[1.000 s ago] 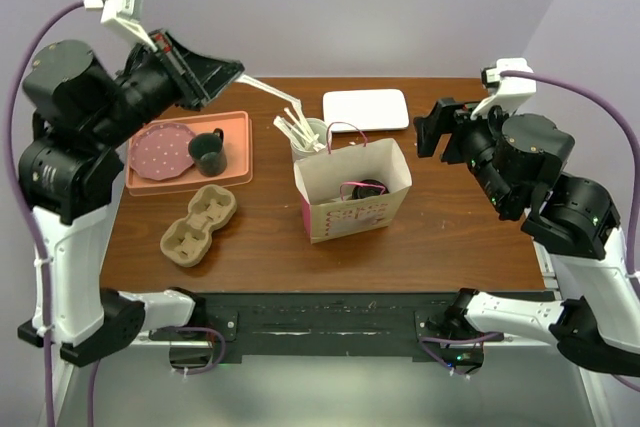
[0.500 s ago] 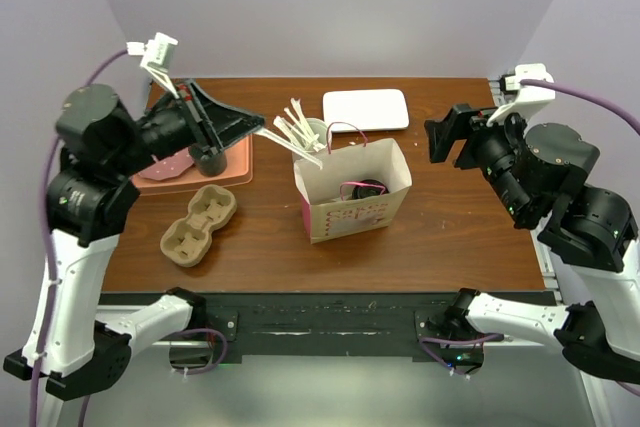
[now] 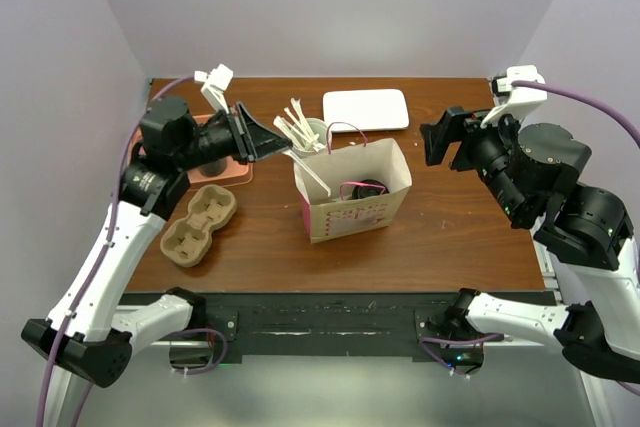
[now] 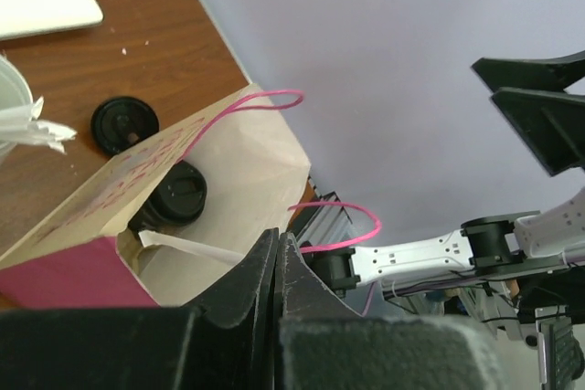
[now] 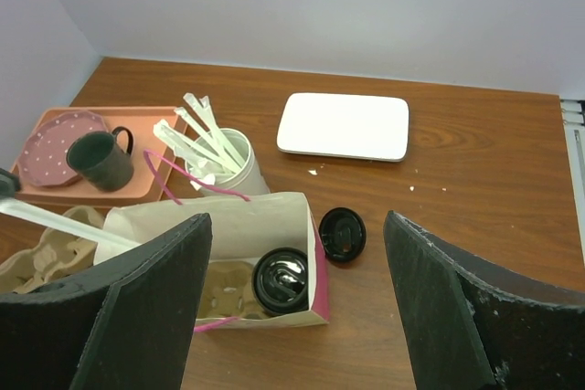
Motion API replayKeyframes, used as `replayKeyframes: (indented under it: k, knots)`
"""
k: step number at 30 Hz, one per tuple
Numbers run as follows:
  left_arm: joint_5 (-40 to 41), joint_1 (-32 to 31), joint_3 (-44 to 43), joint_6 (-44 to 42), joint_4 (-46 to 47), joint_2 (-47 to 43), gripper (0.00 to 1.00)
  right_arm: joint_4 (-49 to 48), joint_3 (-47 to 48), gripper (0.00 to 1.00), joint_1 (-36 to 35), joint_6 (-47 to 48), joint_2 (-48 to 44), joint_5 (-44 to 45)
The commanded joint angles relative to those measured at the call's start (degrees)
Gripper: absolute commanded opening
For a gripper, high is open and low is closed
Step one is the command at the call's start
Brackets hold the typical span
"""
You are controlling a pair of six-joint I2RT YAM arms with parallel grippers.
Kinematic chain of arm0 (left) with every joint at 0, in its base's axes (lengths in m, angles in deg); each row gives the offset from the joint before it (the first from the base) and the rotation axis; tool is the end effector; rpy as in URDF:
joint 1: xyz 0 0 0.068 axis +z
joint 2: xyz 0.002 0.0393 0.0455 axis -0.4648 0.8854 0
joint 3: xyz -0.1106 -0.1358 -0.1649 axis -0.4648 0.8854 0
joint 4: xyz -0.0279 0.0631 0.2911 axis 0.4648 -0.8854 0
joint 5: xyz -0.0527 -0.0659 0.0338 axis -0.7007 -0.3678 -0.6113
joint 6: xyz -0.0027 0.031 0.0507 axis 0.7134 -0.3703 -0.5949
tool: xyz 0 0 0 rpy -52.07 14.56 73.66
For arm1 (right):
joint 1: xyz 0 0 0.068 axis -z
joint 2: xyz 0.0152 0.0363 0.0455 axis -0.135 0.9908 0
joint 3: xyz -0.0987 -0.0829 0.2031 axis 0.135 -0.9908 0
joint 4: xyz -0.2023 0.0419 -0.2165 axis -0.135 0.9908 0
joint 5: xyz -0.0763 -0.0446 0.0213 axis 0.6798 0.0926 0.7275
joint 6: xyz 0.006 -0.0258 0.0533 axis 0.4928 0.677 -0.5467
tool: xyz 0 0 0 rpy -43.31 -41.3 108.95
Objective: Pack the takeout coffee
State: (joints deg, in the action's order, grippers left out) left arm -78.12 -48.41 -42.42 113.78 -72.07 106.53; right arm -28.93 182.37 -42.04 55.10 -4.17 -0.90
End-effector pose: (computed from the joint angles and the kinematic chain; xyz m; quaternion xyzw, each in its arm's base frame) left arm 0.2520 -0.1232 0.4217 0.0438 0.7464 -0.5407 0.3855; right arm 0.1317 0.1159 0.5305 -0.0349 0.7442 0.1225 0.6557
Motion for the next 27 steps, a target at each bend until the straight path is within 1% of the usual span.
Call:
replayKeyframes:
  k: [1,3,5,6,8,9,10,12,13,14,16,17,19,20,21,22,24,27]
  knots:
    - [-2.25,-0.65,7.50,2.13,7.61,-1.45,0.00,0.37,-0.25,0.80,0.14,-0.71,-0.74,-0.59]
    - [-2.42,-0.82,10.04,1.51,8.66,-1.45,0.00,0.45,-0.77,0.80,0.14,-0.71,-1.18,-0.06]
    - [-2.95,-1.17,10.84,0.46,9.01,-0.83,0.03,0.28,-0.95,0.80,0.14,-0.98,-1.44,0.12]
    - [-2.78,-1.26,10.93,0.10,8.84,-0.05,0.09,0.19,-1.13,0.80,0.14,-1.15,-1.70,0.20]
    - [-3.30,-1.35,10.59,-0.77,8.58,0.92,0.14,0.19,-1.30,0.80,0.14,-1.24,-1.79,0.29]
    - [-3.30,-1.35,9.10,-1.30,7.79,2.06,0.24,0.36,-1.39,0.80,0.14,-1.24,-1.79,0.29]
    - [-3.22,-1.35,7.87,-2.78,6.74,2.59,0.30,0.54,-1.30,0.80,0.14,-1.33,-1.62,0.20]
    - [-1.64,-1.35,3.04,-5.07,1.83,4.17,0.41,1.33,-1.13,0.80,0.14,-1.42,-1.53,0.12]
    - [-0.85,-1.35,1.37,-7.43,-0.11,4.53,0.43,1.42,-1.13,0.80,0.14,-1.68,-1.44,-0.41]
    - [1.24,-1.26,-2.39,-8.50,-4.13,5.14,0.50,1.86,-1.13,0.81,0.14,-1.68,-1.27,-0.76]
    - [3.45,-1.26,-6.18,-11.48,-7.75,5.84,0.57,2.65,-0.78,0.81,0.14,-2.20,-0.39,-1.99]
    - [5.46,-1.26,-9.94,-12.11,-10.99,6.72,0.60,3.70,-0.43,0.83,0.14,-2.47,-0.04,-3.82]
    - [6.62,-1.26,-13.48,-13.51,-13.30,7.43,0.76,4.93,0.36,0.90,0.14,-3.08,0.93,-6.29]
    - [6.89,-1.26,-16.11,-13.87,-14.44,7.43,0.82,5.98,1.06,0.98,0.14,-3.61,1.54,-8.56]
    - [7.24,-1.26,-17.18,-14.05,-14.71,7.34,0.98,6.25,1.24,0.98,0.14,-4.40,1.55,-9.02]
    - [7.42,-1.26,-17.97,-14.22,-14.63,6.91,1.00,6.43,1.42,0.98,0.14,-6.76,1.63,-9.46]
    - [8.47,-1.26,-18.60,-14.66,-13.14,4.36,1.00,6.43,1.07,0.98,0.14,-8.88,0.93,-10.69]
    - [11.37,-1.26,-16.50,-16.42,-9.81,-0.64,1.00,4.59,-0.60,0.98,0.23,-13.71,-1.43,-10.53]
